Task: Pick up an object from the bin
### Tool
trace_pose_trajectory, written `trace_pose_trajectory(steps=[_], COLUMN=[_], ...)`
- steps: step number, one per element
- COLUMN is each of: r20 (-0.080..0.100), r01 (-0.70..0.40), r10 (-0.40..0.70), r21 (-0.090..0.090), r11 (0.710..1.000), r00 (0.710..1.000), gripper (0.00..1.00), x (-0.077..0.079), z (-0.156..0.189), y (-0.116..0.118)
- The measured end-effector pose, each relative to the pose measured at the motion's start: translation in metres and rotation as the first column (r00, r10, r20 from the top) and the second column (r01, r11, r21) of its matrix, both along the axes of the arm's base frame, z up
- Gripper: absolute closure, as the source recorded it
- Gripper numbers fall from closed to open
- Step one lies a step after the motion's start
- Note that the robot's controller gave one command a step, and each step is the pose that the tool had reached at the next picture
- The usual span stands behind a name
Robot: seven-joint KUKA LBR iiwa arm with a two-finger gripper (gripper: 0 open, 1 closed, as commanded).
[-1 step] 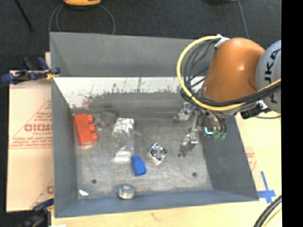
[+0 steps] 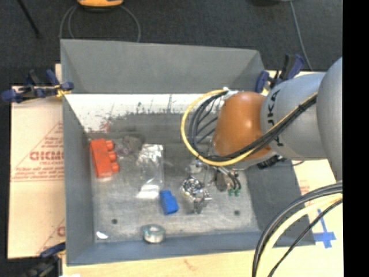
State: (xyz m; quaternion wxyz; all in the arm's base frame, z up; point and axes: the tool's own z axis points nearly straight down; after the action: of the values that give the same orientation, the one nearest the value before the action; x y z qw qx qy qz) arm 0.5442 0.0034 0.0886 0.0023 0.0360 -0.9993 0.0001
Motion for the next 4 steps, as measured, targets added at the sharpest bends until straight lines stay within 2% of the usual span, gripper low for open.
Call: trace_pose_trajectory(steps=[1,2,3,4], r20=[0.011,0.008,0.010,0.008], r01=[0.000,-0.001,-0.001,-0.002], r10=[0.000,0.001,0.001,0.002], r21=[0.000,-0.001,-0.001,-0.001], r11=[1.000,1.000,1.000,1.000], r00=[1.000,1.000,1.000,1.000], gripper=[1.00,0.00,1.00,0.00], x=[0.0033,0.0022,0.0029,0.0022], z=[0.0061,0.0046,0.0057,0.0046], y=[-0.0005,-0.0005,-0.0006,-0.0006])
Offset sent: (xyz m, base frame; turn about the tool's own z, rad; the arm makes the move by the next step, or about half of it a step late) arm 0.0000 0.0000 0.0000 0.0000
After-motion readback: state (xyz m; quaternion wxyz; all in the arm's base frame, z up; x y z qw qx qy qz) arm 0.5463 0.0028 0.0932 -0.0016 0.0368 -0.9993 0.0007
